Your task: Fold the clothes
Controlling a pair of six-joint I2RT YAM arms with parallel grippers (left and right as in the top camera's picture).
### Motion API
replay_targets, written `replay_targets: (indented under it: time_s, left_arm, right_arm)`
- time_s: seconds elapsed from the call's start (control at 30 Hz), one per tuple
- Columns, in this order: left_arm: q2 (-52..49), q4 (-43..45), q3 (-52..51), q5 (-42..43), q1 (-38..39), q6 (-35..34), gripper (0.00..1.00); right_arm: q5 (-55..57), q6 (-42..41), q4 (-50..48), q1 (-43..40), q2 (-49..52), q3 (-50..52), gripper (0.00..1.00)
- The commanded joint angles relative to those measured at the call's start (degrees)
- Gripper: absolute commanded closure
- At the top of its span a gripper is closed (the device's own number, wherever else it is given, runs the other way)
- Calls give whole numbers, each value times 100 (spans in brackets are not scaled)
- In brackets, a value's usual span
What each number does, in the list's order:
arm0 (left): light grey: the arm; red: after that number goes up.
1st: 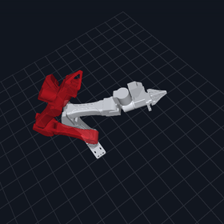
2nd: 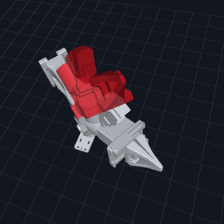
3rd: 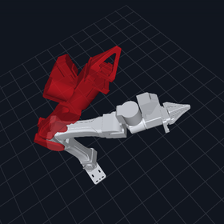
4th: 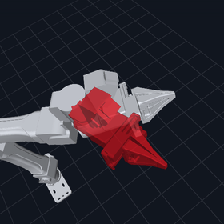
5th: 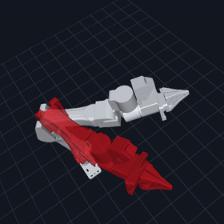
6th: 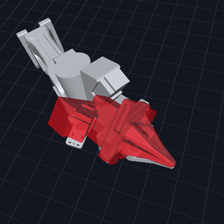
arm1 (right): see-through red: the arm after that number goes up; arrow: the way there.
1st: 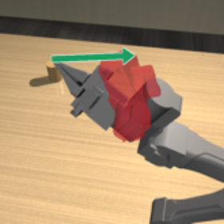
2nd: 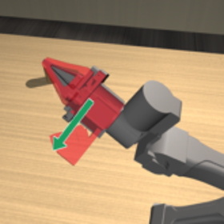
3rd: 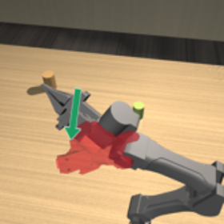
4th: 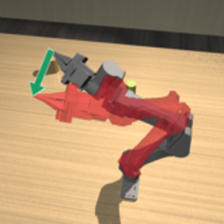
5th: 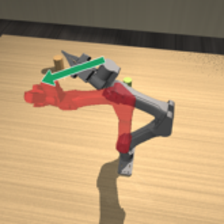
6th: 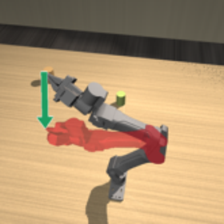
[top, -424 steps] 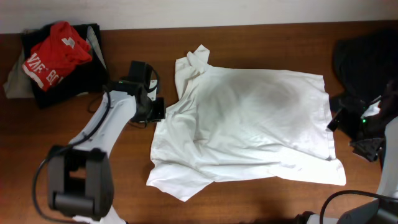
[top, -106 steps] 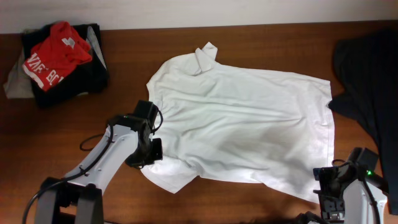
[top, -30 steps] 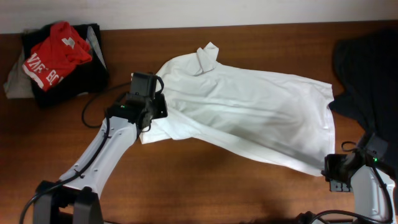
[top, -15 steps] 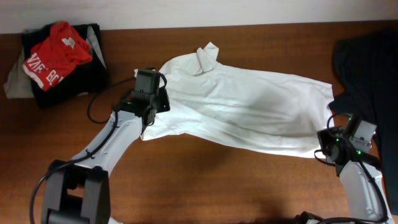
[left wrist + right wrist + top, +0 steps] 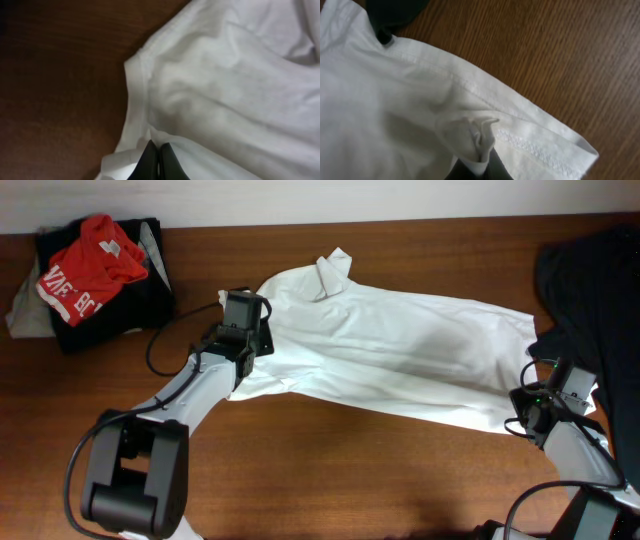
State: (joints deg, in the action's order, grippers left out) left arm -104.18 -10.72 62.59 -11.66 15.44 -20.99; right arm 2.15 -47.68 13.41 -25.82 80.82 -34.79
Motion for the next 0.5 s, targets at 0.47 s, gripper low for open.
replay_targets:
  time_s: [0.47]
  left_arm:
    - [-501,568,98,-297,-291,9,85]
  right_arm:
    - [243,564,-682,37,358,-92,60]
